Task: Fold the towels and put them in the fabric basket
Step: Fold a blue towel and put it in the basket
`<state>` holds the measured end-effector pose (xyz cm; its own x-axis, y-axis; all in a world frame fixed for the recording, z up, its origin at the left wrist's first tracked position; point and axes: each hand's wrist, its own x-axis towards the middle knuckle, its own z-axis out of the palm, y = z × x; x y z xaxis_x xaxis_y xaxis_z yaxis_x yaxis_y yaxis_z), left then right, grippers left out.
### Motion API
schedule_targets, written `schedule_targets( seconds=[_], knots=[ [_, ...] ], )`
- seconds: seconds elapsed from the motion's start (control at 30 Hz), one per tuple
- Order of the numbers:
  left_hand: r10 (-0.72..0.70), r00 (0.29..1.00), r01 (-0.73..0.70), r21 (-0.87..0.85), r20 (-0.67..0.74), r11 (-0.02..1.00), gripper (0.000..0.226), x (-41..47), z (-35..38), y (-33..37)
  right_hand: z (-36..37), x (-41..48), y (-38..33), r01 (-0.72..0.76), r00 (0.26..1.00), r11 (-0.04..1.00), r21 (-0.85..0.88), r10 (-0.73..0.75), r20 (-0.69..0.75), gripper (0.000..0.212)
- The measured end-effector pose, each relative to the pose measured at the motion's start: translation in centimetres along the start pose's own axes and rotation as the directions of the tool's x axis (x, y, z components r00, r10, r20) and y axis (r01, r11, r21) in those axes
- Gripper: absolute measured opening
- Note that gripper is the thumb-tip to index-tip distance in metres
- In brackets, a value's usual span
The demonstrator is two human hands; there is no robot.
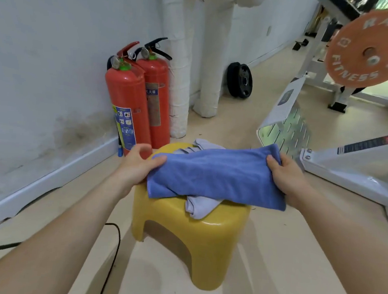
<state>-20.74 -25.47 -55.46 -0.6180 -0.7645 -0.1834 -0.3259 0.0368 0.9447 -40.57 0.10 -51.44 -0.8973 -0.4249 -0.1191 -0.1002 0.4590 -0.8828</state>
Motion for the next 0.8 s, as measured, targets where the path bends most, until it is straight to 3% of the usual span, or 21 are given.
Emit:
schedule_targets(
  seconds=[0.07,0.13,0.23,0.3,0.4,0.47,0.63,0.73,0.8],
  knots=[
    [0.142,0.989,-0.145,0.088,0.033,0.986,0.055,-0.3,0.4,0.4,0.1,0.4,0.1,0.022,1.0,0.997,-0.071,-0.023,-0.013,0.026],
    [0.22,0.972,-0.225,0.065,0.08,0.972,0.042,-0.6,0.9,0.5,0.2,0.7,0.0,0.075,0.996,0.974,-0.213,-0.086,-0.039,0.029],
    [0.121,0.974,-0.094,-0.145,0.193,0.985,0.017,-1.5,1.0,0.8,0.2,1.1,-0.2,0.133,0.984,0.937,-0.323,-0.163,-0.068,0.029],
    [0.053,0.958,0.013,-0.226,0.282,0.974,0.019,-1.8,0.7,1.0,-0.1,1.1,-0.4,0.096,0.993,0.969,-0.229,-0.109,-0.044,0.029],
    [0.03,0.965,0.078,-0.394,0.26,0.916,0.029,-2.1,-0.1,1.9,-0.6,0.6,-0.8,-0.066,0.996,0.997,0.044,0.063,0.07,0.026],
    [0.039,0.968,0.075,-0.436,0.247,0.897,0.032,-2.5,-0.8,2.8,-0.7,0.3,-1.1,-0.091,0.992,0.994,0.062,0.085,0.098,0.025],
    [0.043,0.96,0.013,-0.201,0.276,0.98,0.06,-4.9,-2.5,5.6,-1.3,-0.9,-3.9,0.071,0.997,0.995,-0.069,-0.069,0.035,0.018],
    [0.062,0.965,-0.04,-0.091,0.256,0.995,0.059,-7.3,-2.4,8.9,-1.9,-2.4,-7.0,0.213,0.977,0.968,-0.136,-0.209,0.037,0.011],
    [0.108,0.973,-0.077,-0.152,0.206,0.985,0.047,-9.1,-1.0,11.2,-1.5,-4.2,-9.2,0.298,0.951,0.949,-0.106,-0.285,0.119,0.008]
  ],
)
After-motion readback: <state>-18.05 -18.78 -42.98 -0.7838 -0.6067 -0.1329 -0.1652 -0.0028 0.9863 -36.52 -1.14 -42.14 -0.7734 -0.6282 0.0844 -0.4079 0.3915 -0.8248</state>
